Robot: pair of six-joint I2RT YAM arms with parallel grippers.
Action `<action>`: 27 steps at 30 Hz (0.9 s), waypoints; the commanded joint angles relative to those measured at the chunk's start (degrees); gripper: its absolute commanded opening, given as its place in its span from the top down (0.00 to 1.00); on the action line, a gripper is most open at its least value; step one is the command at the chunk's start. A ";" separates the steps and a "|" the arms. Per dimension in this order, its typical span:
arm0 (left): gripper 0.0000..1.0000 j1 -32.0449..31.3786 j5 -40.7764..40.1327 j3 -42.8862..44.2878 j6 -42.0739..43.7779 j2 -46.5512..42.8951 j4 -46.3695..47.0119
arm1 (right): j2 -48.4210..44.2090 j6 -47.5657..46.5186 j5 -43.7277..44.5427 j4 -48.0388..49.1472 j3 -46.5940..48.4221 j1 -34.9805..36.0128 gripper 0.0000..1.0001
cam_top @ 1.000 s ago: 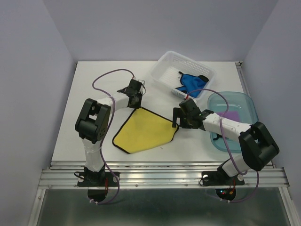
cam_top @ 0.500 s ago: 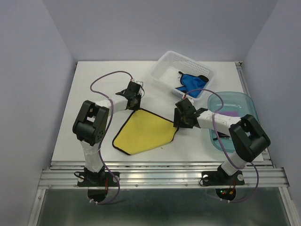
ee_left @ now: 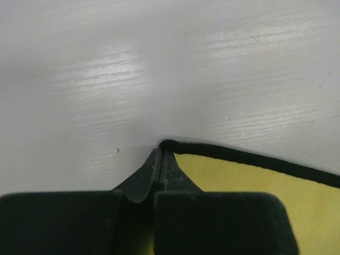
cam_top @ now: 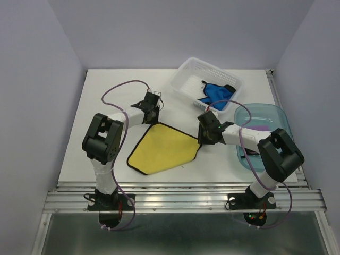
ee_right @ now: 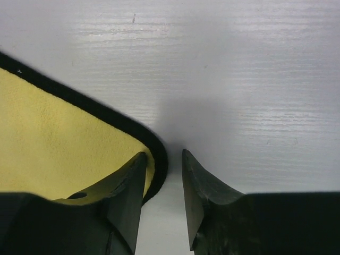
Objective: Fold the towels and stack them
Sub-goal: Flatten out the crumpled towel
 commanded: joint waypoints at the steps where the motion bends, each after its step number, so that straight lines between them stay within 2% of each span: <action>1: 1.00 0.03 -1.15 -1.39 -0.37 -1.35 -2.77 | 0.41 -0.49 0.20 -1.24 -0.03 0.99 0.62; 5: 1.00 -0.06 -1.15 -1.74 -0.29 -1.96 -2.42 | 0.94 -0.14 0.55 -1.68 0.06 1.60 0.68; 8: 1.00 0.03 -0.89 -2.27 -0.46 -2.58 -1.72 | 0.94 -0.31 0.99 -1.68 0.06 2.04 0.81; 9: 1.00 -0.06 -0.37 -2.62 -0.37 -2.93 -1.28 | 0.85 -0.49 1.17 -1.25 0.06 2.04 0.88; 12: 1.00 0.03 -0.27 -3.06 -0.46 -4.25 -1.02 | -0.28 -1.01 2.83 -0.37 0.67 2.13 0.99; 19: 1.00 -0.06 0.34 -5.87 -2.48 -13.64 -0.22 | -9.15 -6.46 4.42 4.02 3.13 2.48 0.99; 22: 1.00 -0.15 0.43 -8.41 -5.11 -21.63 0.48 | -14.69 -9.80 1.79 4.73 3.92 2.83 0.99; 27: 1.00 -0.76 3.24 -13.33 -10.12 -39.73 1.62 | -25.39 -11.65 -7.07 3.42 5.77 3.10 0.99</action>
